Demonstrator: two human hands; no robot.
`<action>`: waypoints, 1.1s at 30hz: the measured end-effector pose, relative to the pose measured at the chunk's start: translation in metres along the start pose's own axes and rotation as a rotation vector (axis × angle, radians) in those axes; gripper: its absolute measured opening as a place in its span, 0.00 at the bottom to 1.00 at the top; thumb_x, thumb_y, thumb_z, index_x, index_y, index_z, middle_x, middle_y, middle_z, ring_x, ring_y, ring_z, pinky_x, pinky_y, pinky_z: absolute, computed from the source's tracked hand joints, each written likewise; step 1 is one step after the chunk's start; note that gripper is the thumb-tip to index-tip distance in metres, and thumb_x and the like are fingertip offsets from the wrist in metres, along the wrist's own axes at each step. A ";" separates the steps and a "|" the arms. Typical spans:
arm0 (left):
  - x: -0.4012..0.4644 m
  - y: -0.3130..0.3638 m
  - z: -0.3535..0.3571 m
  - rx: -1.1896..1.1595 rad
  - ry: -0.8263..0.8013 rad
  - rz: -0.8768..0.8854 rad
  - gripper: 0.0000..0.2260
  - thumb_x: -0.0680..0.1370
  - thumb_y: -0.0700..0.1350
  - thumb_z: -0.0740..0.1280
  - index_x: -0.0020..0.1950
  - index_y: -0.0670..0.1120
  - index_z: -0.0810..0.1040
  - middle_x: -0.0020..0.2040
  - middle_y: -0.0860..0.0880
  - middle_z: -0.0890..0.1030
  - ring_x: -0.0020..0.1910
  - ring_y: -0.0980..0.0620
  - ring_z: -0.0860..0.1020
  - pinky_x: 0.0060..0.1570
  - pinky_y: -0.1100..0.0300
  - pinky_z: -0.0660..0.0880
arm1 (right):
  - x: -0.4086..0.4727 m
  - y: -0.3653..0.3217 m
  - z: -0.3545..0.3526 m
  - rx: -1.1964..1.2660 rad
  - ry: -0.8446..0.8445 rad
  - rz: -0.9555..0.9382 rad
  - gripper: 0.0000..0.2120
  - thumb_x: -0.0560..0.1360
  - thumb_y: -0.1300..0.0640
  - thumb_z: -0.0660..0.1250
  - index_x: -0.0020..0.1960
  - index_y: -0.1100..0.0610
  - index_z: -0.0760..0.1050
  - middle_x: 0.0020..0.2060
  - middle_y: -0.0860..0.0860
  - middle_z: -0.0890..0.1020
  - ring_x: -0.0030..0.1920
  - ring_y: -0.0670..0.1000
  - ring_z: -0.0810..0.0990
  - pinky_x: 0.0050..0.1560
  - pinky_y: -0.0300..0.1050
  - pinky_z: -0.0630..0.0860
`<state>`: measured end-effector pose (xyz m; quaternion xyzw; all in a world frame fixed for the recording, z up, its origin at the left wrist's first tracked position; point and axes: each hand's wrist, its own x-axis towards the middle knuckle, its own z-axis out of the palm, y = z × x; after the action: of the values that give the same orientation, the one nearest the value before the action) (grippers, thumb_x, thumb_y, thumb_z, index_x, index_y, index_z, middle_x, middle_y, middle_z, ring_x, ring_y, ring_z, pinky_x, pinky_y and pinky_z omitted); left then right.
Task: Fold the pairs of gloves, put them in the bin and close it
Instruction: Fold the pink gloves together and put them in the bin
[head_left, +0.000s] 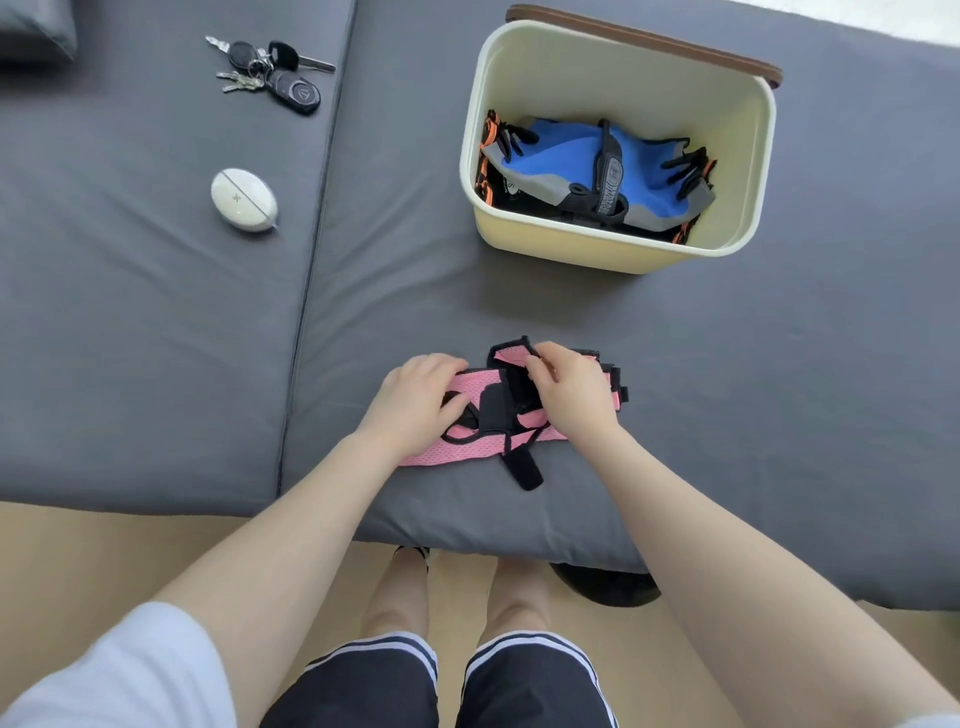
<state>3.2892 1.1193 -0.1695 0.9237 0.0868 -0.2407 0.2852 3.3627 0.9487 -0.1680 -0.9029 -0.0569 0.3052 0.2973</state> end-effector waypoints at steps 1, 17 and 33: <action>-0.001 -0.001 0.005 0.034 0.009 0.010 0.17 0.78 0.47 0.61 0.67 0.46 0.70 0.66 0.48 0.72 0.67 0.46 0.67 0.65 0.52 0.62 | -0.001 0.000 0.001 0.017 0.016 -0.012 0.10 0.79 0.55 0.58 0.52 0.56 0.78 0.42 0.53 0.83 0.47 0.56 0.78 0.45 0.46 0.71; 0.052 0.022 -0.003 -0.347 0.159 -0.252 0.03 0.74 0.42 0.66 0.44 0.46 0.79 0.44 0.48 0.82 0.48 0.47 0.78 0.51 0.55 0.74 | 0.002 0.014 0.020 -0.420 0.394 -0.509 0.11 0.72 0.53 0.62 0.46 0.53 0.83 0.31 0.51 0.78 0.28 0.55 0.74 0.35 0.43 0.72; -0.020 -0.013 0.024 0.301 0.005 0.483 0.25 0.63 0.31 0.72 0.59 0.44 0.79 0.62 0.47 0.78 0.56 0.43 0.80 0.49 0.48 0.78 | -0.074 0.050 0.034 -0.583 0.065 -0.478 0.26 0.56 0.62 0.68 0.54 0.55 0.71 0.52 0.54 0.78 0.49 0.55 0.75 0.44 0.43 0.76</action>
<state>3.2582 1.1159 -0.1837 0.9501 -0.1718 -0.1737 0.1940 3.2789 0.9040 -0.1800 -0.9200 -0.3409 0.1694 0.0926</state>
